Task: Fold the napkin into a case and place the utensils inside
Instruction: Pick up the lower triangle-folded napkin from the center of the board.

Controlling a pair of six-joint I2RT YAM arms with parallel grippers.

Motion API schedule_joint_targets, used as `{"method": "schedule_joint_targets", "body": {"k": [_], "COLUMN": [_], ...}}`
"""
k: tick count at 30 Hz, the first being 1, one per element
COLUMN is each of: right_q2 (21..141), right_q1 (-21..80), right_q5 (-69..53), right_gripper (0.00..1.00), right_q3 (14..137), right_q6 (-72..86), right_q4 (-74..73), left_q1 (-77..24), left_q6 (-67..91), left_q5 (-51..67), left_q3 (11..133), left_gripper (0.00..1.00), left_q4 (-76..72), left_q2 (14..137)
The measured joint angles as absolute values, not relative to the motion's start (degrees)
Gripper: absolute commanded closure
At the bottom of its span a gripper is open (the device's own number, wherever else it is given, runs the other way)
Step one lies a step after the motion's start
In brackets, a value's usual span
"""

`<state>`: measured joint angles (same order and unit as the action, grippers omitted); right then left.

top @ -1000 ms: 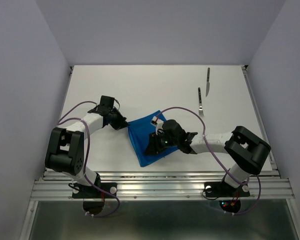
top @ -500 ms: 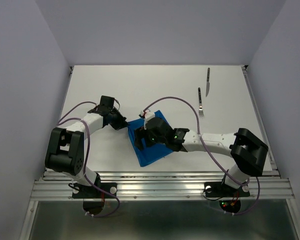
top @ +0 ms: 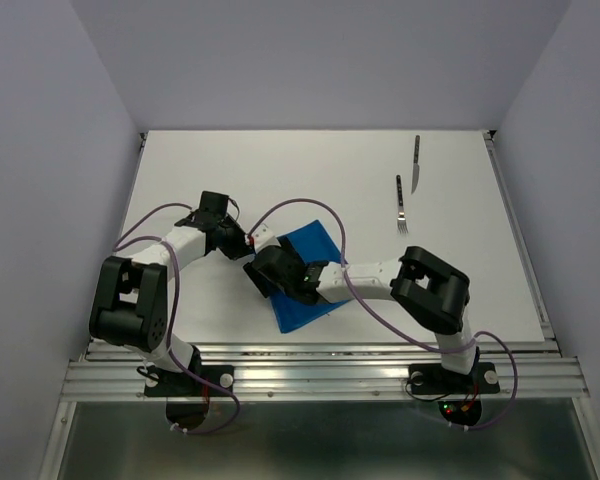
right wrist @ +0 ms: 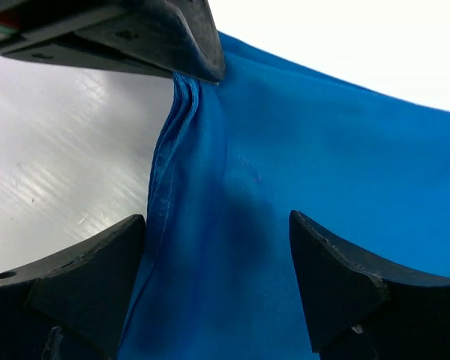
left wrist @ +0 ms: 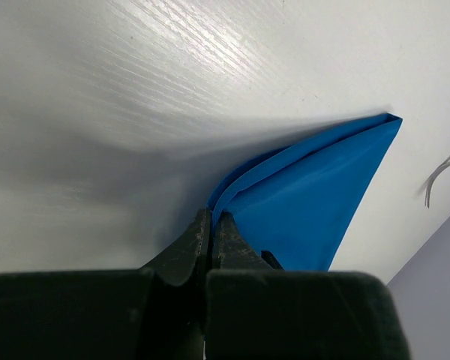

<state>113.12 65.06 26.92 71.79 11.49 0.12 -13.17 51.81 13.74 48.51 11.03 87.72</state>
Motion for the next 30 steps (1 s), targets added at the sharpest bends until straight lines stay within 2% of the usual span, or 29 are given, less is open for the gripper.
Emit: {"method": "schedule_joint_targets", "body": {"k": [11, 18, 25, 30], "right_q2": [116.97, 120.79, 122.80, 123.15], "right_q1": [65.41, 65.89, 66.08, 66.08], "right_q5": [29.89, 31.66, 33.74, 34.98], "right_gripper": [0.20, 0.30, 0.56, 0.88], "right_q3": [75.35, 78.06, 79.13, 79.15], "right_q6": [6.44, 5.48, 4.62, 4.69], "right_q4": [4.49, 5.69, 6.55, 7.18], "left_q1": [-13.17, -13.17, -13.17, -13.17], "left_q6": [52.03, 52.18, 52.25, 52.40], "left_q5": [13.47, 13.41, 13.30, 13.47], "left_q3": [48.51, 48.49, 48.45, 48.14], "left_gripper": [1.00, 1.00, 1.00, 1.00], "left_q4": [11.05, 11.20, 11.70, 11.73], "left_q2": [87.53, 87.46, 87.26, 86.21]}}
